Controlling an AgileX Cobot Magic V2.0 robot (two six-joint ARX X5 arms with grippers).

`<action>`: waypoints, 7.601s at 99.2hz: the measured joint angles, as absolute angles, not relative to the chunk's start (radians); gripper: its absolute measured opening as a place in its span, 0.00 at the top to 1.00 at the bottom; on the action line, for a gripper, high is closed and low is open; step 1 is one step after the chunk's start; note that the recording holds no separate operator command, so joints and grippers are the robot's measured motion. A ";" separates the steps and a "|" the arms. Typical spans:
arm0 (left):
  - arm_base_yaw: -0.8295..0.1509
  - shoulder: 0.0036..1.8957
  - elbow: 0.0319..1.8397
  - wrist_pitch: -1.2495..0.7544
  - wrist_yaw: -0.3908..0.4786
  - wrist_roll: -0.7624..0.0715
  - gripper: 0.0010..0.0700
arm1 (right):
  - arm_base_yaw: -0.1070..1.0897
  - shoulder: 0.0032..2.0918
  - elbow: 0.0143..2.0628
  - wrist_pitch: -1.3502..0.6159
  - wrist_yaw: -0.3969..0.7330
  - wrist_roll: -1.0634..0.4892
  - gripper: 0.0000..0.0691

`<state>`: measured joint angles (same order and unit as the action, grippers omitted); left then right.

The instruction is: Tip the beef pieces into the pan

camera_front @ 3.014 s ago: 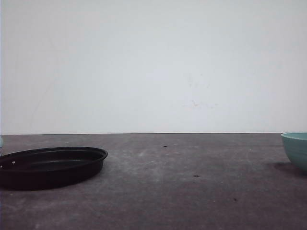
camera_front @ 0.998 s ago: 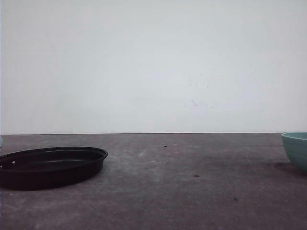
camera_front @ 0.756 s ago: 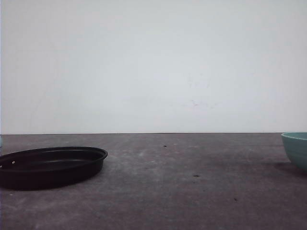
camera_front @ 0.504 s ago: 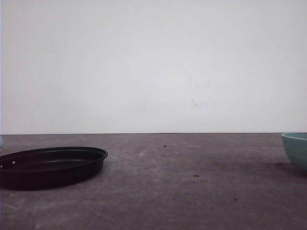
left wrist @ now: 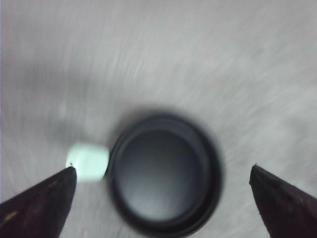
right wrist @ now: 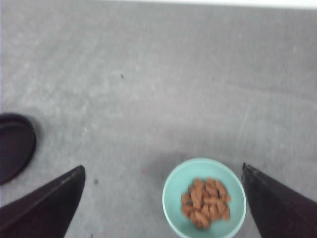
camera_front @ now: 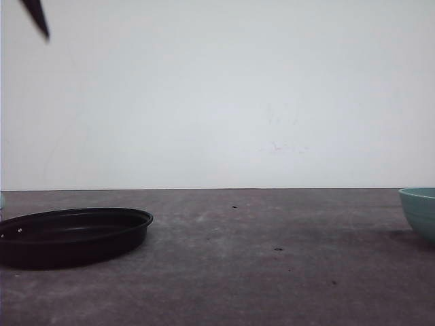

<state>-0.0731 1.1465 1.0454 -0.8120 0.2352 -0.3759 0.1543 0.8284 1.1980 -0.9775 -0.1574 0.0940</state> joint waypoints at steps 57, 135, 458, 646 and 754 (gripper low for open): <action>-0.067 1.153 0.722 -0.464 0.077 -0.473 0.16 | 0.154 0.828 1.198 -1.036 -0.157 0.093 0.09; -0.067 1.396 0.683 -0.284 0.084 -0.488 0.72 | 0.154 0.828 1.198 -1.116 -0.158 0.093 0.09; -0.229 0.930 0.682 -0.363 0.213 -0.673 0.98 | -0.120 1.512 0.998 -0.855 -0.335 0.093 0.97; -0.503 1.079 0.684 -0.212 0.207 -0.843 0.98 | 0.893 1.211 1.110 -0.209 0.190 0.018 0.98; -0.445 1.079 0.684 -0.208 0.230 -0.850 0.98 | 0.975 1.323 1.108 0.155 0.465 -0.593 0.98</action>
